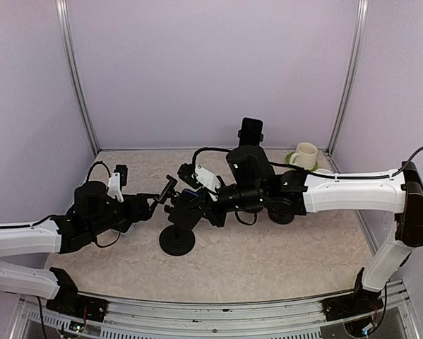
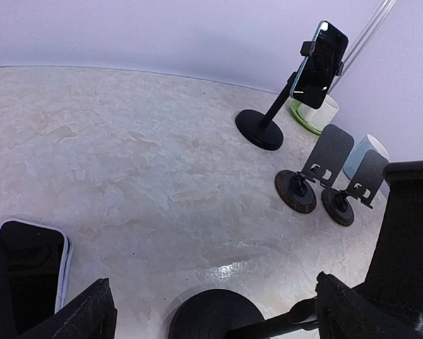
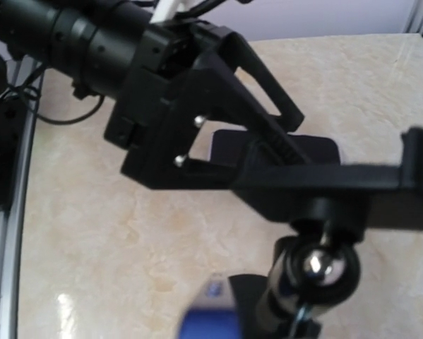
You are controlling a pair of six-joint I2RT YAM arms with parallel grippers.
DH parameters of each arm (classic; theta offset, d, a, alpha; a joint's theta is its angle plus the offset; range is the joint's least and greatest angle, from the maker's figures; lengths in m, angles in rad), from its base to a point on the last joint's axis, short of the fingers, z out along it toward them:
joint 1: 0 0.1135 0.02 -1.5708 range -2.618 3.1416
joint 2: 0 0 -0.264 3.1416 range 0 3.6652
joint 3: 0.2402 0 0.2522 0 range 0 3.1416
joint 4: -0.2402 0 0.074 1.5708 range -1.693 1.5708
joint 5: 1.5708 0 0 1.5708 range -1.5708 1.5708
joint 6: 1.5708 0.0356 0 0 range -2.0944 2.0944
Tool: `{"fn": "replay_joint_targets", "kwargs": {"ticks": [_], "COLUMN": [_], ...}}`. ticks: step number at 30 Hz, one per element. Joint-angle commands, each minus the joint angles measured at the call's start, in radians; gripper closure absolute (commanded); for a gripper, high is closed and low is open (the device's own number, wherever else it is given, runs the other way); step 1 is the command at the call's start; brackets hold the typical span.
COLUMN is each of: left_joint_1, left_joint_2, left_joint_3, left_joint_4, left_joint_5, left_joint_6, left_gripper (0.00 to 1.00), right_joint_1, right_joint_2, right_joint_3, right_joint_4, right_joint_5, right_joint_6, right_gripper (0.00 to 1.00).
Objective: Place the phone on the phone stand
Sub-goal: Adjust the phone stand at the center of the board.
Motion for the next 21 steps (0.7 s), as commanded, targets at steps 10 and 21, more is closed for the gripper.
{"fn": "replay_joint_targets", "kwargs": {"ticks": [10,21], "left_joint_1": [-0.012,-0.047], "left_joint_2": [0.001,0.002], "left_joint_3": [-0.034,-0.045], "left_joint_4": [0.075,0.096], "left_joint_5": [0.009,0.02], "left_joint_6": [-0.038,-0.033], "left_gripper": [0.04,0.05], "right_joint_1": [0.004,0.004], "right_joint_2": [-0.071,-0.063], "right_joint_3": [-0.017,0.056], "right_joint_4": [-0.039,-0.097], "right_joint_5": [0.063,0.166], "right_joint_6": [-0.013,-0.024], "right_gripper": [1.0,1.0]}}
